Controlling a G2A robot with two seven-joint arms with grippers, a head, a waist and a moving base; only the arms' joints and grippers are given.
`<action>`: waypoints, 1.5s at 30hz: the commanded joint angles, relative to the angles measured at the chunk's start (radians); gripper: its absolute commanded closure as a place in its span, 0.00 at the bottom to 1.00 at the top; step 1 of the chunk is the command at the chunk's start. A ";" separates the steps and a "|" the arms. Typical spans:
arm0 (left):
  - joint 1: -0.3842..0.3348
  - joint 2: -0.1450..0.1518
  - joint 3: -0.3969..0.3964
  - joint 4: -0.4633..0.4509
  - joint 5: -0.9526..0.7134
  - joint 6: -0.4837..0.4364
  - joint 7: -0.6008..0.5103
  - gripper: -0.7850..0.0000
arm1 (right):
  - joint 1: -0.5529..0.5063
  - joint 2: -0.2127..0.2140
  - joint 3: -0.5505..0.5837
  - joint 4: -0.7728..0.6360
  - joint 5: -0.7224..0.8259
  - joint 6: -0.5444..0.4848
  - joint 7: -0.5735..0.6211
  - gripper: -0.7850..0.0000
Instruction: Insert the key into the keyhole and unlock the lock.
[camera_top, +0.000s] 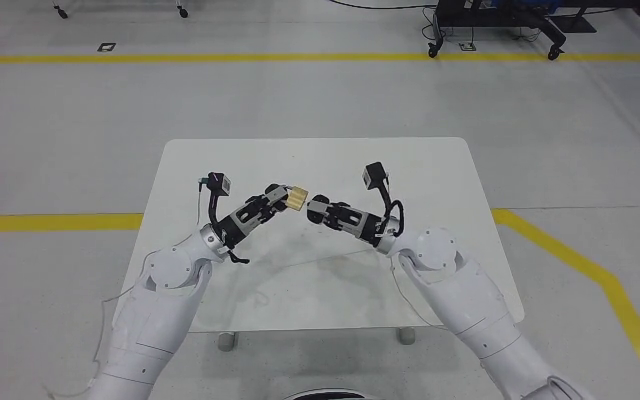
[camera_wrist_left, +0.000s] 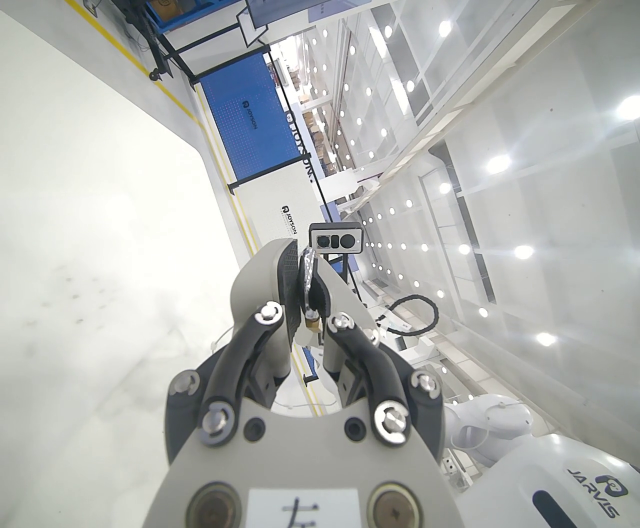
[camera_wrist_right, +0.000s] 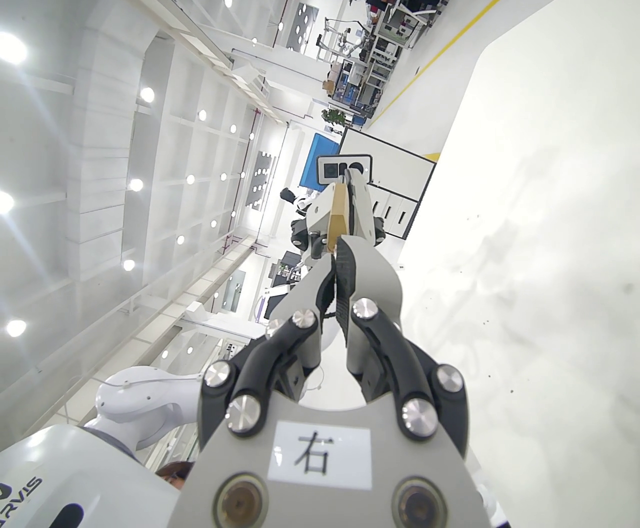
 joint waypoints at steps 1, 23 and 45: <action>0.000 0.000 0.000 -0.001 0.000 -0.001 -0.001 1.00 | 0.004 -0.001 -0.002 0.004 0.004 0.000 0.002 1.00; -0.002 0.001 -0.024 0.007 -0.018 0.013 0.010 1.00 | -0.024 0.006 0.056 0.009 0.094 -0.078 0.042 0.07; -0.198 -0.030 0.044 0.229 -0.455 0.772 -0.117 1.00 | 0.079 -0.014 -0.014 0.143 -0.026 -0.380 0.078 1.00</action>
